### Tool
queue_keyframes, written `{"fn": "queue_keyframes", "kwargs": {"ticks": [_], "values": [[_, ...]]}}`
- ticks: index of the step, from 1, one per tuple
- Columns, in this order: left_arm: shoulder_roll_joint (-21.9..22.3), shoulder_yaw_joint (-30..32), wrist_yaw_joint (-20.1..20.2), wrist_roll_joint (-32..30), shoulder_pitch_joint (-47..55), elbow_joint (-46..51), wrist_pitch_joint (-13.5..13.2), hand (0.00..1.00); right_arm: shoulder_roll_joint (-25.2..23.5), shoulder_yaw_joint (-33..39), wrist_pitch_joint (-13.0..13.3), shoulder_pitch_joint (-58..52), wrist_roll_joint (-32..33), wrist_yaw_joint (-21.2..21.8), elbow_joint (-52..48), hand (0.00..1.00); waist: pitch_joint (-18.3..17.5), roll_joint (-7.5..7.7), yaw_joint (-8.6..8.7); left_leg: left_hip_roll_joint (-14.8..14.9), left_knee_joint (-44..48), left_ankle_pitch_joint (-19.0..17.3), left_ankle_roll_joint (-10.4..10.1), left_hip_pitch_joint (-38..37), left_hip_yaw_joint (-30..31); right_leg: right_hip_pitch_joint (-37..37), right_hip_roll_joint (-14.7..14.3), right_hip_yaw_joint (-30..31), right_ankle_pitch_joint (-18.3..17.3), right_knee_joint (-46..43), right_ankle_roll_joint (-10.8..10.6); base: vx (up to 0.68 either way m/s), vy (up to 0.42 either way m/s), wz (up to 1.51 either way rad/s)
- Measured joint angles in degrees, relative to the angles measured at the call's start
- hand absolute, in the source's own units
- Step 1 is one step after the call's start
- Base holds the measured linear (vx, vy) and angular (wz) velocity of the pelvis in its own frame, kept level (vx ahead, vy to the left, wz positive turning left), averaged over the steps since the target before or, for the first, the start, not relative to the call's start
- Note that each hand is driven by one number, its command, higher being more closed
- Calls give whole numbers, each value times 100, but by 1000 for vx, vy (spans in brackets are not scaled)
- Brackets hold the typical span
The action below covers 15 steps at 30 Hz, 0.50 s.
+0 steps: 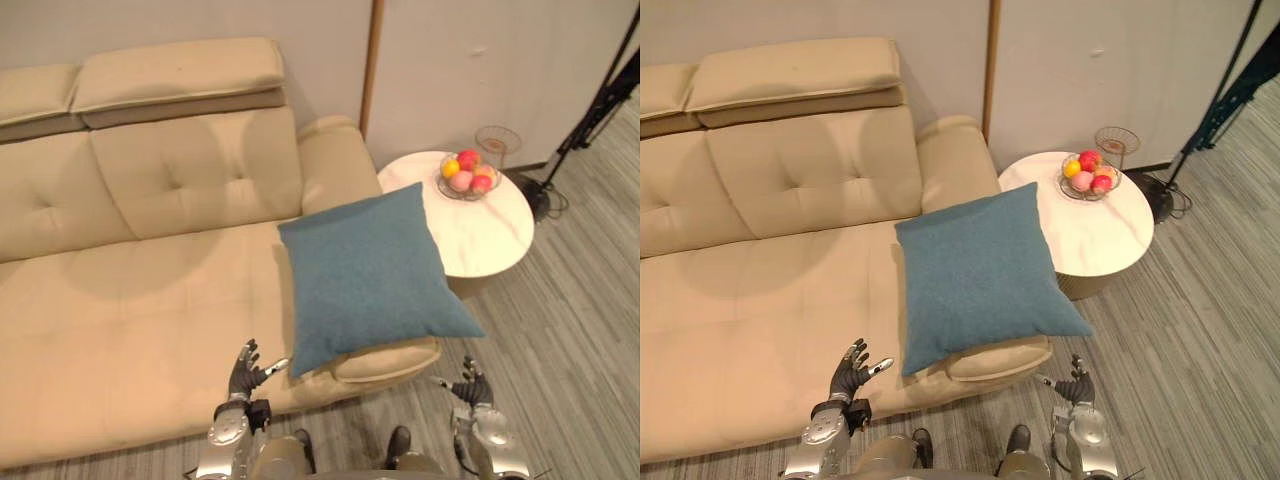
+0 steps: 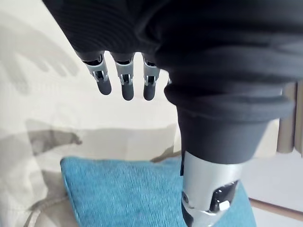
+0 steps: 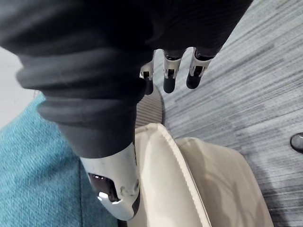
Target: Pick up cushions and gather them together orderly.
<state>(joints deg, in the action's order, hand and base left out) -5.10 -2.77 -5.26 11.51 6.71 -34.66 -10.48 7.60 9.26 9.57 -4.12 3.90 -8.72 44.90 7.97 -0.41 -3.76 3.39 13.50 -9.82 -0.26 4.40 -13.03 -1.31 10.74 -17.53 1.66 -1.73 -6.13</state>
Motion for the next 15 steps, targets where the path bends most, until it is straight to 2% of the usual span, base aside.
{"fn": "queue_keyframes", "kwargs": {"ticks": [3,6,9,12,15], "values": [[-190,12,1,-31,17,3,1,0,8,221,-17,-13,-95,-28,-102,0,-49,88,7,-142,-431,264,17,-112,87,-2,59,-73,6,48,3,4,3,24],[-248,71,17,-87,115,45,3,0,52,425,-33,46,-328,-120,-237,0,-121,204,18,-153,-727,409,-43,-230,70,-7,1,-97,12,81,12,-2,-40,4],[-248,110,25,-117,170,46,8,0,276,457,-91,81,-448,-127,-585,0,-147,232,28,-142,-990,503,-81,-338,19,-68,-57,2,11,95,18,1,-37,-19],[-347,165,26,-138,160,46,9,0,616,703,-118,414,-455,-139,-671,0,-150,234,173,-139,-1224,613,-104,-362,-7,-172,-97,48,32,137,44,14,-24,-12],[-379,350,5,-139,54,49,8,0,906,667,-118,580,-463,-143,-944,0,-150,234,178,-136,-1315,627,-102,-383,-129,-219,-129,144,80,218,53,24,-7,-19]]}}
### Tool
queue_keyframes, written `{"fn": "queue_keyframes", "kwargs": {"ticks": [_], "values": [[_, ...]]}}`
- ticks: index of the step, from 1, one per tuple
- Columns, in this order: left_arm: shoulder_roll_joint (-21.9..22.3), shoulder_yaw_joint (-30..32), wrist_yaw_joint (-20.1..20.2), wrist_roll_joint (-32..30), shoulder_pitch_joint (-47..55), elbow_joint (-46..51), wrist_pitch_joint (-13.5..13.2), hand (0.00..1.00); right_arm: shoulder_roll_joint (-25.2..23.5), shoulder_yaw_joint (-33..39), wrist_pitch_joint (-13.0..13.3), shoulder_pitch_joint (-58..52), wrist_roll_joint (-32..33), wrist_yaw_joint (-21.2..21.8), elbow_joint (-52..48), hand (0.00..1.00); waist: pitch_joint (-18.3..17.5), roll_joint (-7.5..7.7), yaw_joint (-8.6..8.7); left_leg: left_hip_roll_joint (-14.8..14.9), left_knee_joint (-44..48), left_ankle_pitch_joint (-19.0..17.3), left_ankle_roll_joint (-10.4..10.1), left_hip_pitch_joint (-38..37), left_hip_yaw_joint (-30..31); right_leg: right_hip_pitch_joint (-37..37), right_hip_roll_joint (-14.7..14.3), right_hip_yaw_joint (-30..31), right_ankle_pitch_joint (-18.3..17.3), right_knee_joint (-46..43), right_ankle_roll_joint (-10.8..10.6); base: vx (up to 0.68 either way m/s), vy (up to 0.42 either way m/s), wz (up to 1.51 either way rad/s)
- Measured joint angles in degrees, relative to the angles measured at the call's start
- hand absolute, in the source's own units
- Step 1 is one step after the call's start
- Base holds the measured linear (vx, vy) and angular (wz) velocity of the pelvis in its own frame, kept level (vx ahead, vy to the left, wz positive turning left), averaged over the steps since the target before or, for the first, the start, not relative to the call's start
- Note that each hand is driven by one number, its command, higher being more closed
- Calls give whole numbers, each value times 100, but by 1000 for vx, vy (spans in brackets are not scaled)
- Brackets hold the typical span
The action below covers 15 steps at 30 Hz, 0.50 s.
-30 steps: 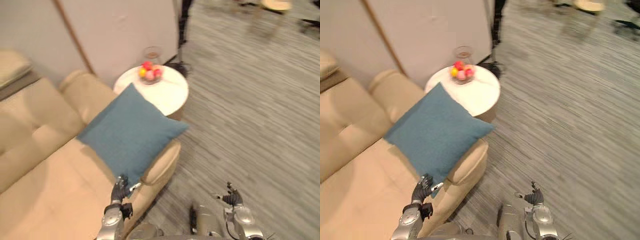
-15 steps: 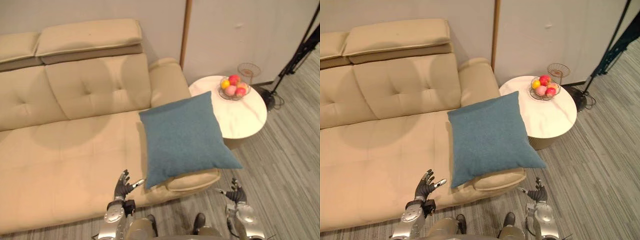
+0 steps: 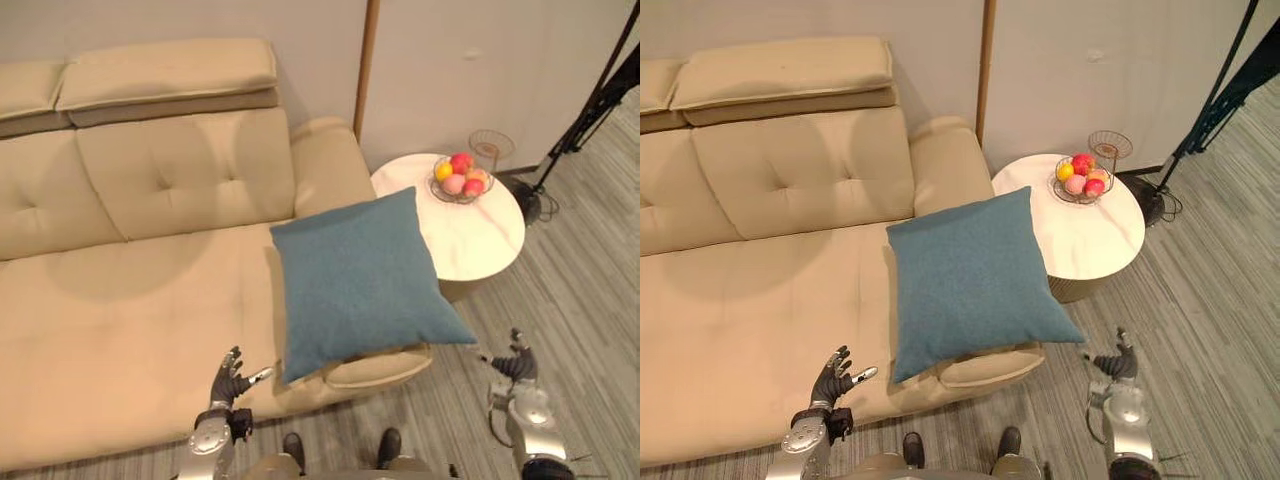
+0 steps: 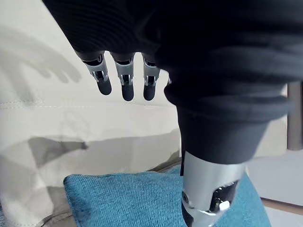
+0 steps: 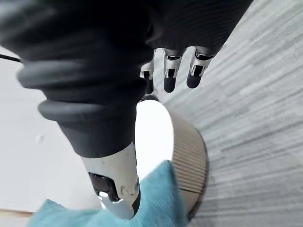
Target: Pick up cushions and gather them together orderly.
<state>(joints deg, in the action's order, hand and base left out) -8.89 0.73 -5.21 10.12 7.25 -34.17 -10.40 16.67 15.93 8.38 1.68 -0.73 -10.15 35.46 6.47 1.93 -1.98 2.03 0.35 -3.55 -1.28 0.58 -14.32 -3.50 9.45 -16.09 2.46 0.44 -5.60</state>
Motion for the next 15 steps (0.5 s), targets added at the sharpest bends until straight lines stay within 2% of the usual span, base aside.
{"fn": "queue_keyframes", "kwargs": {"ticks": [4,7,10,11,13,15], "values": [[-135,-3,-43,28,-308,11,-4,0,260,-394,2,608,5,-96,-26,0,4,6,24,-1,-36,10,1,132,-76,-145,-28,70,110,115,18,-1,-13,-13],[-140,-67,-149,77,-845,6,-9,0,278,-1094,6,1389,28,-88,14,0,143,30,5,-3,-34,136,8,398,-140,-388,-37,110,283,217,109,-55,-28,-6],[-138,-308,-291,247,-1799,-18,-24,0,204,-1835,14,2526,127,-88,332,0,542,75,-76,53,131,158,15,708,-142,-646,-52,175,386,157,184,-114,-27,3],[-146,-331,-320,282,-1986,-30,-26,0,157,-1918,16,2760,141,-90,423,0,634,88,-94,89,205,158,15,791,-139,-697,-49,179,401,140,200,-151,-34,-2],[-161,-544,-508,400,-3078,-419,-88,0,13,-2083,18,3752,347,-156,908,0,988,142,-213,132,477,159,16,1222,-136,-1095,-72,208,482,-37,311,-173,-10,-1],[-200,-697,-643,566,-4012,-913,-130,0,-110,-2102,16,4491,583,-321,1379,0,1317,198,-205,194,690,167,28,1499,-72,-1286,-66,200,501,-126,338,-149,-13,12]]}}
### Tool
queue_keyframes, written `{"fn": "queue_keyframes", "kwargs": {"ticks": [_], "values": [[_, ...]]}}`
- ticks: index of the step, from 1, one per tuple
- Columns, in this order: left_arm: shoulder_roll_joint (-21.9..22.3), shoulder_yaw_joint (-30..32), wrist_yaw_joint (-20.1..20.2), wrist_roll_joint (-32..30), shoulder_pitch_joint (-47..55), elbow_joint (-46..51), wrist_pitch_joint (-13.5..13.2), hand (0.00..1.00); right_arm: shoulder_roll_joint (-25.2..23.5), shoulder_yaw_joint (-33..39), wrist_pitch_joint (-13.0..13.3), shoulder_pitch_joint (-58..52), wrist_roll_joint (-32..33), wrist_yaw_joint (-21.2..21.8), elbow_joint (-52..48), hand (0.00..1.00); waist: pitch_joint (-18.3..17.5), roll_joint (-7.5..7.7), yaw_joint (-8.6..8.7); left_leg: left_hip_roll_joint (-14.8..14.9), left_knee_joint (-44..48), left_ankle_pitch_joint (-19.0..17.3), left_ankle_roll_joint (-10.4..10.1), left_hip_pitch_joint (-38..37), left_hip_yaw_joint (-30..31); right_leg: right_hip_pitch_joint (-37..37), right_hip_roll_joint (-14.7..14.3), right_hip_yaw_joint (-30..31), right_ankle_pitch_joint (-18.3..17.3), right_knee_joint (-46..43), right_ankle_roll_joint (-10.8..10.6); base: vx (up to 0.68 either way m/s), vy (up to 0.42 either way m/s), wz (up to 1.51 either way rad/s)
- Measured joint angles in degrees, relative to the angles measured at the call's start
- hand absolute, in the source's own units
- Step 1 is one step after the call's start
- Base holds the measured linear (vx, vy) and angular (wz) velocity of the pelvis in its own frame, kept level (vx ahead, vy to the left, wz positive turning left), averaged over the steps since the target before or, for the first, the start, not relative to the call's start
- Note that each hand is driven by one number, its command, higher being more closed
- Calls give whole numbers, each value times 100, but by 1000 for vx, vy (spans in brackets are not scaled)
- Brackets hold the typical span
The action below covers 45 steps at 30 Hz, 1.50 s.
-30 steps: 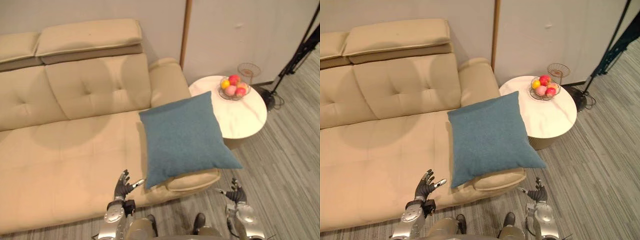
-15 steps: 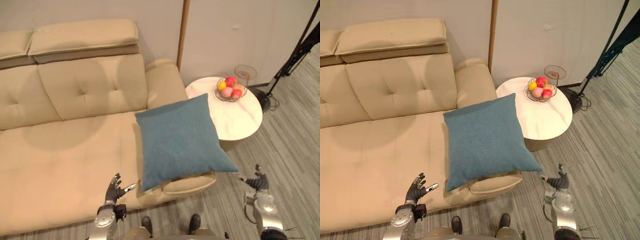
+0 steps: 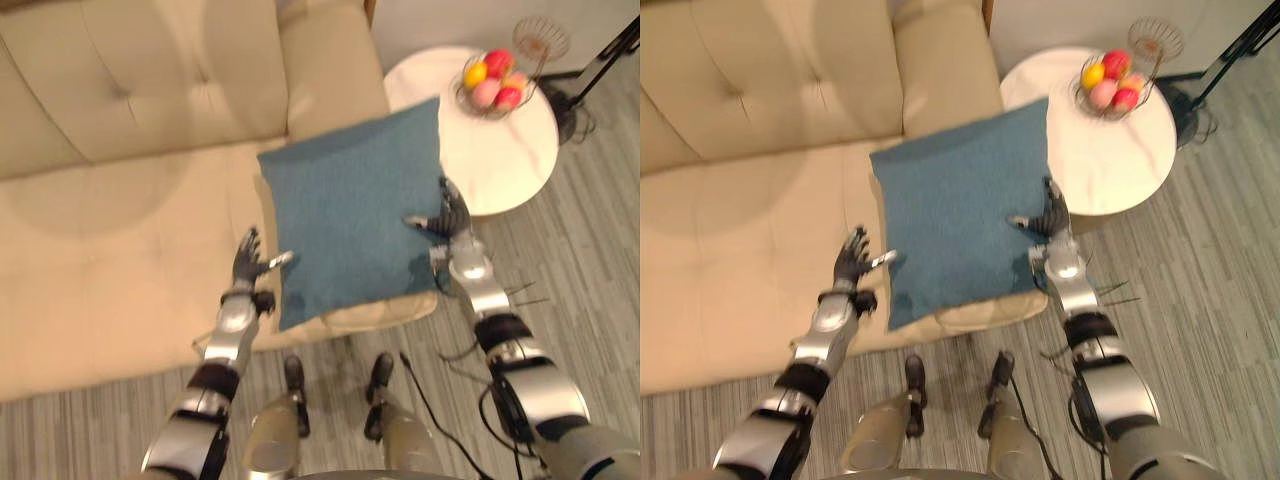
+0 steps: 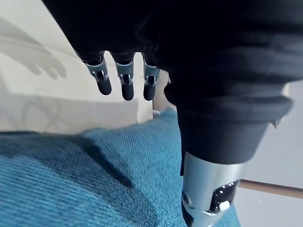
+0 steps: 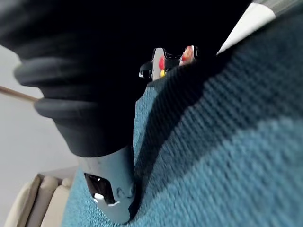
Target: Pick up cushions and gather them together orderly.
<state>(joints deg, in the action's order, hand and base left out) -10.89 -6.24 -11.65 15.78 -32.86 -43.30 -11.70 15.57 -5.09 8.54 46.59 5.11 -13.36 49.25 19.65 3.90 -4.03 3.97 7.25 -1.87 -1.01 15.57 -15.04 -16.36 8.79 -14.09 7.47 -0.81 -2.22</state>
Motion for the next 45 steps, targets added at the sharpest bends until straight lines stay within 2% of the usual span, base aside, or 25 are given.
{"fn": "queue_keyframes", "kwargs": {"ticks": [1,2,6,10,16,21,24,25,29,32,34,36,39,41,44,45], "values": [[-26,-54,-24,55,-274,-173,1,0,-33,-2,2,208,83,-51,96,0,131,5,17,4,41,6,8,29,27,-11,-14,0,35,-5,44,-139,-16,7],[-32,-115,-78,143,-618,-397,2,100,-55,-31,4,444,185,-74,241,100,280,20,24,13,112,6,9,73,45,-26,-28,4,58,-8,73,-134,1,-2],[100,-307,-225,467,-1624,-1134,0,100,-115,-52,-20,1130,424,-148,836,100,347,45,76,48,207,123,-12,545,89,-449,-51,19,113,-47,72,-118,-17,2],[-124,-286,-303,672,-1752,-1126,-11,100,-126,-201,3,1305,682,-147,821,100,438,79,144,122,148,222,-63,615,111,-545,-142,36,153,-44,126,-99,-61,-2],[-278,-254,-361,850,-1795,-796,-22,100,-113,-445,112,1292,908,-146,430,100,506,92,165,188,11,333,-109,610,57,-636,-240,148,211,3,154,-35,-43,-8],[-290,-234,-513,887,-1711,-159,-14,100,-84,-444,175,779,1093,-168,-438,100,603,90,166,187,-180,421,-125,416,51,-484,-277,185,268,125,177,28,-5,-1],[-278,-262,-626,874,-1112,970,-14,100,-123,-443,188,-73,1136,-215,-1472,100,598,88,184,173,-342,425,-134,89,48,-187,-294,250,268,226,176,65,14,-2],[-277,-285,-684,746,-698,1600,-17,100,-190,-444,226,-562,1132,-281,-1990,100,592,84,185,167,-385,425,-135,-31,51,-86,-301,285,266,255,174,77,16,-4],[-234,-310,-796,318,505,2867,-21,100,-430,-454,228,-1793,1058,-292,-3205,100,575,68,203,150,-537,420,-140,-465,52,361,-330,301,256,425,163,92,11,-2],[11,-319,-847,198,1761,3737,-61,100,-544,-644,238,-2806,922,-286,-4217,100,119,27,192,148,-688,357,-216,-636,75,485,-343,298,102,430,43,71,3,4],[175,-320,-845,167,2523,4216,-131,100,-593,-797,241,-3250,769,-261,-4676,100,-13,3,174,153,-775,350,-225,-932,79,746,-355,286,18,430,31,92,3,4],[325,-321,-835,154,3479,4673,-218,100,-593,-1032,259,-3878,591,-46,-5270,100,-503,-58,164,150,-941,342,-237,-1174,105,938,-364,231,-93,429,-11,79,5,10],[348,-319,-733,140,4284,5125,-404,100,-597,-1263,464,-4389,520,204,-5806,100,-863,-135,134,132,-967,330,-253,-1345,147,1118,-343,183,-145,423,-40,63,8,10],[358,-319,-706,129,4538,5198,-503,100,-596,-1340,535,-4495,410,269,-5899,100,-973,-197,121,111,-963,331,-252,-1400,185,1149,-299,155,-203,314,-57,-9,23,13],[371,-321,-639,128,4560,5113,-502,100,-579,-1341,560,-4499,292,324,-5817,100,-969,-265,154,96,-891,340,-239,-1383,414,934,-182,297,-594,-570,-137,-72,26,42],[334,-344,-575,128,4467,4929,-498,100,-560,-1323,566,-4509,128,317,-5711,100,-975,-258,218,85,-717,374,-161,-1255,670,660,-81,884,-1048,-1501,-282,-127,13,110]]}}
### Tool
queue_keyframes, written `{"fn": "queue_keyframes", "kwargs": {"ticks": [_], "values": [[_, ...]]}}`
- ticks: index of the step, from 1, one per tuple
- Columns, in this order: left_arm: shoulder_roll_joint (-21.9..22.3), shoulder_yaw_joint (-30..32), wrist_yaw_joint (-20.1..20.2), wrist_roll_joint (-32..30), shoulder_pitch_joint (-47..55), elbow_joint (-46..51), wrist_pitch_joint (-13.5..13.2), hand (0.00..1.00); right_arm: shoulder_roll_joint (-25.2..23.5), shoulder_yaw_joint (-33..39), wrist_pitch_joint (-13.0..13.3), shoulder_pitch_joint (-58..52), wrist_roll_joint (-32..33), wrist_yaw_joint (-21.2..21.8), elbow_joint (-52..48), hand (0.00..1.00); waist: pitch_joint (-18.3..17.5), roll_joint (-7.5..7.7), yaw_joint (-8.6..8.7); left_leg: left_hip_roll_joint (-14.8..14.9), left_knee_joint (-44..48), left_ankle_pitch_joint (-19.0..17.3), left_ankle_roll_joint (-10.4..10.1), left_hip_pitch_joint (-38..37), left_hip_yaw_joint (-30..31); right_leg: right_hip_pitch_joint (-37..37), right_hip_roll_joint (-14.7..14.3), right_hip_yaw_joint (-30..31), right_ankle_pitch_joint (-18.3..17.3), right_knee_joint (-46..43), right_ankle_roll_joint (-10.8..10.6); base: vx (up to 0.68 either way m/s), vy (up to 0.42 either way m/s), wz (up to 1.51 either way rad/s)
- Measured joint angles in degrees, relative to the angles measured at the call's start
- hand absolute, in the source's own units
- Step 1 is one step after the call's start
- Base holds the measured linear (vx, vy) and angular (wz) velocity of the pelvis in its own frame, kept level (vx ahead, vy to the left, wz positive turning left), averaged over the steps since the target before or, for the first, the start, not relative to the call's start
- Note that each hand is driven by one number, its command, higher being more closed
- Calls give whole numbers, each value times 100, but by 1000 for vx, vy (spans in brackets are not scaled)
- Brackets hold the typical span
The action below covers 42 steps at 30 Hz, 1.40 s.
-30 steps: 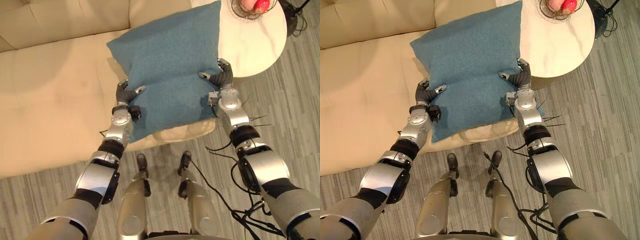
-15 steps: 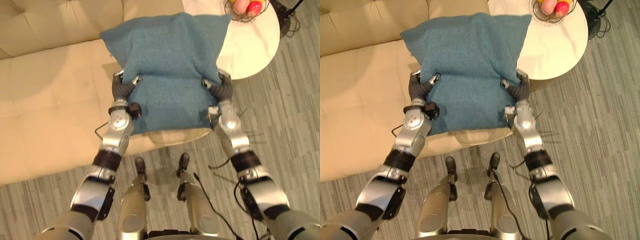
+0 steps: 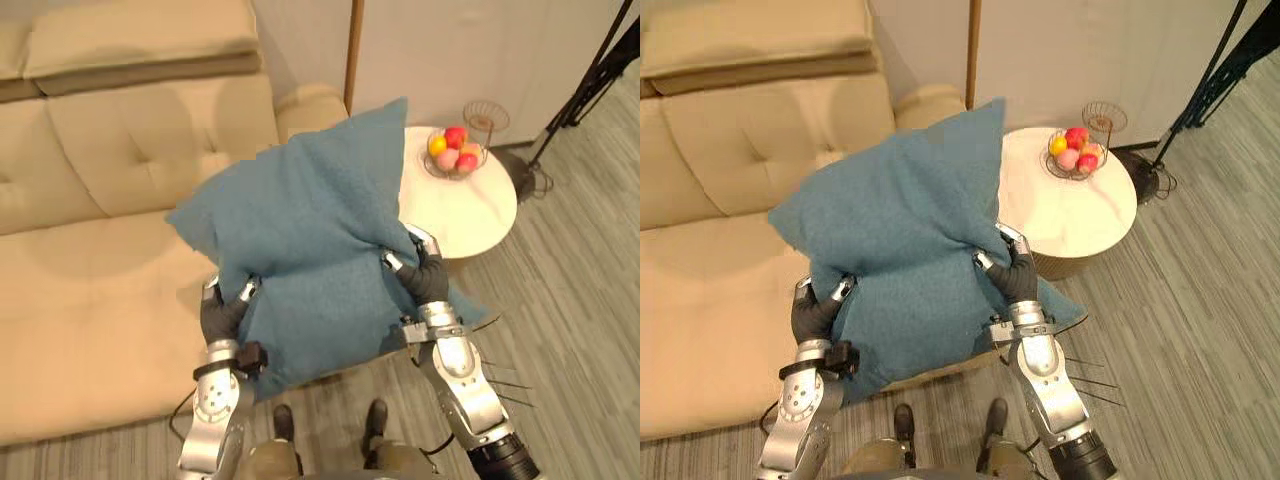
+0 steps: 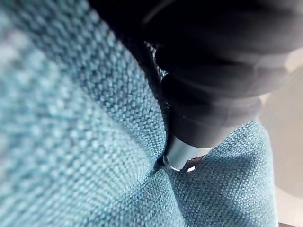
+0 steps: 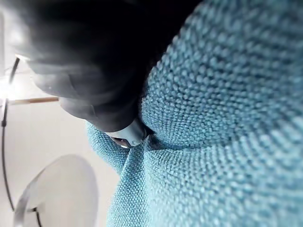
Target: Pick up cushions and gather them together orderly.
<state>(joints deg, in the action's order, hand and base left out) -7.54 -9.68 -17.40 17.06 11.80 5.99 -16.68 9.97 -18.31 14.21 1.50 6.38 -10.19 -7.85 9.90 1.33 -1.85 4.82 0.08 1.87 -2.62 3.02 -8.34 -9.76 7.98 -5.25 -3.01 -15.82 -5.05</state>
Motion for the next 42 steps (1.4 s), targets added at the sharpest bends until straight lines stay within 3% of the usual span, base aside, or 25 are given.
{"fn": "queue_keyframes", "kwargs": {"ticks": [2,3,5,8,9,10,11,12,14,15,17,19,20,23,29,32,34,35,36,39,41,42], "values": [[-49,-39,11,0,-135,-189,22,100,0,34,3,-42,-91,-15,54,100,-1,5,151,-96,270,23,41,237,545,-245,69,514,-634,-1470,142,-64,-87,170],[-68,-41,11,1,-117,-218,49,100,-2,33,28,-50,-226,-29,208,100,-26,46,76,-213,469,73,-9,438,882,-238,64,799,-880,-2318,73,-54,-259,175],[-63,-39,8,0,-90,-215,54,100,10,30,28,32,-252,-50,348,100,-41,20,-84,-300,674,159,-95,764,1201,-121,-42,919,-1199,-2126,85,-120,-255,115],[-38,-60,9,2,-86,-191,56,100,141,28,30,300,-248,-105,486,100,-158,-355,-238,-64,416,870,-303,1546,1697,17,-434,564,-1448,-850,181,-257,-210,105],[25,-85,12,20,-88,-202,71,100,231,35,31,437,-244,-113,641,100,-49,-603,-215,104,240,1254,-389,1677,1836,54,-688,256,-1315,-647,317,-361,-185,97],[63,-146,34,24,-68,-202,110,100,304,58,26,456,-242,-135,859,100,-36,-645,-195,185,-311,1921,-447,1599,1625,49,-716,-9,-1218,-615,460,-440,-188,104],[79,-178,71,31,-33,-203,124,100,345,95,17,437,-241,-145,927,100,-47,-681,-176,238,-465,1529,-554,1488,1272,70,-734,-216,-1188,-577,499,-369,-99,125],[79,-258,140,42,-44,-214,151,100,355,220,-44,367,-242,-149,959,100,-12,-580,-120,226,-391,444,-309,1533,632,148,-588,-552,-1094,-434,560,-265,-57,112],[-23,-339,294,62,-28,-234,141,100,350,303,-48,324,-237,-151,937,100,61,-238,-32,73,420,374,-197,1787,-102,156,-118,-754,-924,-171,588,-244,-59,112],[-26,-353,383,83,-13,-268,143,100,356,336,-48,255,-237,-147,858,100,39,-186,-20,21,1014,338,-170,1846,-300,168,69,-846,-688,158,568,-198,-7,78],[18,-346,487,84,-7,-271,124,100,360,372,-47,194,-234,-127,833,100,-24,-314,20,152,1639,34,-40,1677,-485,222,121,-950,-398,565,487,-181,117,45],[83,-354,511,85,7,-355,103,100,357,381,-48,129,-230,-121,828,100,-210,-622,67,351,1273,-209,-53,1004,-638,238,13,-1049,-266,695,337,-100,244,30],[50,-350,512,86,-62,-440,102,100,242,411,-60,124,-220,-120,830,100,-193,-576,87,288,923,-284,-49,881,-613,243,40,-1023,-218,754,279,-33,234,15],[-99,-349,511,89,-10,-482,108,100,30,414,-67,119,-220,-89,828,100,-227,-387,51,215,1240,-455,81,1028,-615,331,89,-1026,33,898,47,-3,132,7],[-97,-296,512,90,269,-413,102,100,-16,236,-108,139,-227,-60,633,100,-258,-335,-121,256,1846,-1024,180,1134,-920,298,208,-688,64,976,-47,-18,121,-29],[-93,-301,517,89,334,-354,116,100,-13,238,-113,131,-240,-1,632,100,-286,-254,-135,97,2118,-1376,271,1214,-976,23,412,-567,-271,370,-99,36,134,-10],[-87,-311,518,86,372,-323,123,100,-5,252,-116,120,-246,31,665,100,-301,-207,73,-136,2158,-1538,484,1141,-734,-381,676,-435,-417,-896,16,146,111,47],[-91,-309,518,86,382,-324,127,100,-7,251,-116,119,-248,40,710,100,-292,-197,92,-166,2129,-1557,542,1050,-711,-599,723,-306,-378,-1416,85,249,153,39],[-107,-318,520,81,423,-322,148,100,-15,251,-118,86,-247,46,844,100,-280,-218,120,-177,2077,-1601,630,804,-607,-808,703,-161,-496,-2019,180,234,106,25],[-141,-325,524,80,438,-318,149,100,-16,251,-114,79,-246,64,941,100,-294,-197,132,-175,1895,-1761,614,410,-432,-1189,362,-378,-816,-1925,192,287,23,32],[-171,-350,525,80,436,-337,153,100,27,251,-114,54,-240,103,943,100,-283,-216,208,-175,1674,-1722,507,173,-348,-1373,97,-532,-740,-1345,229,313,-41,44],[-176,-364,540,78,434,-351,156,100,79,253,-117,3,-238,121,945,100,-287,-209,338,-209,1466,-1706,359,-113,-243,-1399,-144,-688,-313,-434,320,421,-78,61]]}}
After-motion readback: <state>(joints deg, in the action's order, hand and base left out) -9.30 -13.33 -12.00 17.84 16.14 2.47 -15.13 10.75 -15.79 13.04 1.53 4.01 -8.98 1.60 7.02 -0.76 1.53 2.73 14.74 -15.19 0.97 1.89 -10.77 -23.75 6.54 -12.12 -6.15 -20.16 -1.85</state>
